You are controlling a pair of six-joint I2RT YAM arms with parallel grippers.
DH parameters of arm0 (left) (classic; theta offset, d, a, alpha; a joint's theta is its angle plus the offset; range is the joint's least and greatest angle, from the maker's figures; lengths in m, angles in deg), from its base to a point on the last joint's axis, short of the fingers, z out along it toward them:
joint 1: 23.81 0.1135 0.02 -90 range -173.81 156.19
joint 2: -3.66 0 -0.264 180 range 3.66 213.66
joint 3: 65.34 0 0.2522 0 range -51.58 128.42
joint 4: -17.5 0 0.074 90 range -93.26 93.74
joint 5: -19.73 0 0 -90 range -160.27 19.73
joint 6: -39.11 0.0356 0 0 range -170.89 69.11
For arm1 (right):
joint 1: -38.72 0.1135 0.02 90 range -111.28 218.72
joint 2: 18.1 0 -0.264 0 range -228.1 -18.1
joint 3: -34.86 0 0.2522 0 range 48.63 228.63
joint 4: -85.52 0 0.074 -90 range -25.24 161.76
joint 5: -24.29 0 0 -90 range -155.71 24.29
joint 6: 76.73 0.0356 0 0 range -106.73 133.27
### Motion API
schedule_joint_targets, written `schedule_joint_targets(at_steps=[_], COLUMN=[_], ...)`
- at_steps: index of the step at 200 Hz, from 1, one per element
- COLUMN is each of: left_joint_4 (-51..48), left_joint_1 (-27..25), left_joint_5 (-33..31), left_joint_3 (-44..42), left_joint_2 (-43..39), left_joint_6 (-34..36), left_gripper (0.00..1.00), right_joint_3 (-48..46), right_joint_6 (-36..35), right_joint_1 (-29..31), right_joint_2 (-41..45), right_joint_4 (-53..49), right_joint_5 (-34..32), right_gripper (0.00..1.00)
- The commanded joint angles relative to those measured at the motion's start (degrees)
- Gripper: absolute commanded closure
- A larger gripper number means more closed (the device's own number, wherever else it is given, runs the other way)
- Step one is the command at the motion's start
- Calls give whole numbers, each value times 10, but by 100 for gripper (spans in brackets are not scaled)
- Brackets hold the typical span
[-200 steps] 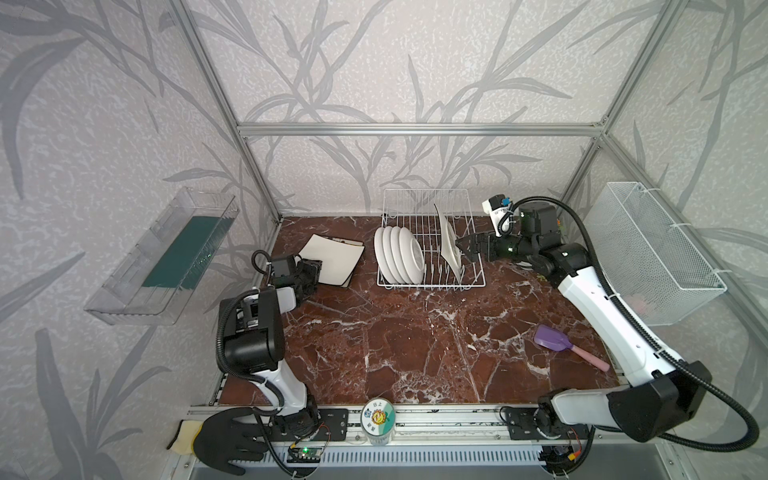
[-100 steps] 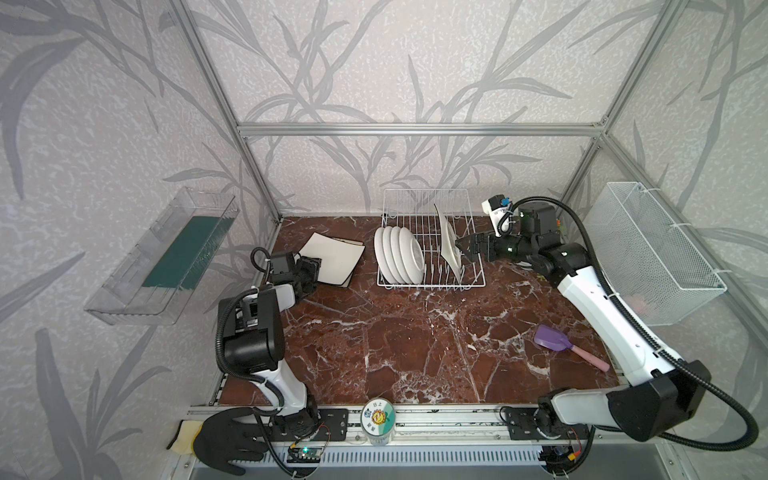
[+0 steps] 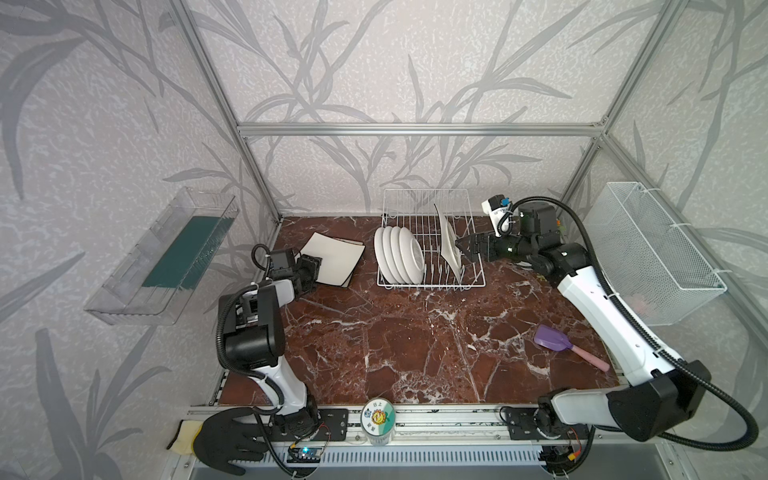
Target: Unload the plates from the dish rack
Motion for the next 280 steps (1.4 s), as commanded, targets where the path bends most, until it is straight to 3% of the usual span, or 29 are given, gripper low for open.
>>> schedule_joint_targets(at_steps=[1, 47, 173, 280], left_joint_4=[0, -38, -20, -173], left_joint_1=[0, 0, 0, 1], left_joint_5=[22, 37, 49, 46], left_joint_3=[42, 70, 22, 85], left_joint_2=[11, 23, 6, -20], left_joint_6=[14, 23, -4, 62], left_gripper=[28, 27, 27, 24], right_joint_3=[-3, -8, -6, -12], right_joint_6=[-9, -9, -9, -5], right_joint_1=[3, 3, 3, 3], right_joint_2=[8, 10, 7, 8], right_joint_4=[-9, -10, -7, -4], right_joint_5=[-1, -4, 0, 2], right_gripper=[1, 1, 1, 1])
